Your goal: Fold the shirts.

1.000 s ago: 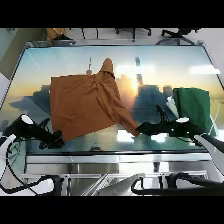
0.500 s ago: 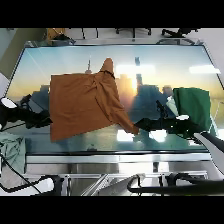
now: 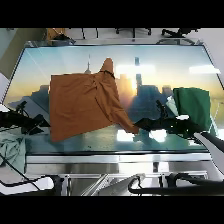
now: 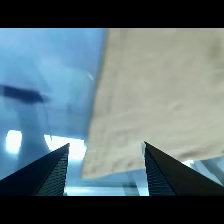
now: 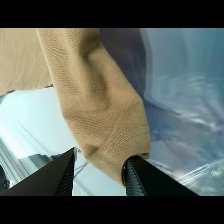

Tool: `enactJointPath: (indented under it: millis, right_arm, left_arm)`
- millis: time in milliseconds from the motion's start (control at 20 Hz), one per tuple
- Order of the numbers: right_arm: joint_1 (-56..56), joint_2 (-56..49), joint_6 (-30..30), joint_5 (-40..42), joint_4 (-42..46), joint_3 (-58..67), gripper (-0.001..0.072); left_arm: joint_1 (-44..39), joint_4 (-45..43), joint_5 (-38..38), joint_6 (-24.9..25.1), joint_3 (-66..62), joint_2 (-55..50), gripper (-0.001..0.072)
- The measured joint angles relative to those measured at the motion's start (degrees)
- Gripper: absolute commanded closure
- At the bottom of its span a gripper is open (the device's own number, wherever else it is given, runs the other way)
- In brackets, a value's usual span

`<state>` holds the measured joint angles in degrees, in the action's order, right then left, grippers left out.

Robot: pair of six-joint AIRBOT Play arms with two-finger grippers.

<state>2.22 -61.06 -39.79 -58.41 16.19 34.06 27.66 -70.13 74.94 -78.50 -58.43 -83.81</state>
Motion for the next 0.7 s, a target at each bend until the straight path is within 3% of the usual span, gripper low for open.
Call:
enactJointPath:
  millis: [350,400,450,500,550,650,700]
  right_arm:
    - [-0.02,0.0,0.0,0.11,0.0,0.0,0.0374]
    - [-0.02,0.0,0.0,0.11,0.0,0.0,0.0374]
    - [-0.02,0.0,0.0,0.07,-0.22,0.0,0.0382]
    - [-0.09,0.0,0.02,0.02,-0.63,0.02,0.0521]
    - [-0.13,0.0,0.28,0.02,-0.92,0.02,0.0604]
    - [-0.28,0.0,0.92,-0.22,-1.73,0.17,0.0696]
    - [-0.35,0.0,1.38,-0.55,-1.95,0.37,0.0697]
  left_arm:
    - [0.44,8.39,1.49,5.09,0.55,-8.83,0.0203]
    - [0.2,9.05,1.53,5.4,0.57,-9.77,0.0287]
    - [-0.13,9.6,1.53,5.62,0.66,-10.54,0.0452]
    - [-0.57,10.05,1.62,6.01,0.72,-11.17,0.0618]
    - [-1.11,10.49,1.53,6.47,0.72,-11.63,0.0694]
    - [-2.54,11.63,1.4,6.95,-0.02,-12.07,0.0695]
    - [-3.5,12.74,1.2,7.08,-1.05,-12.22,0.0695]
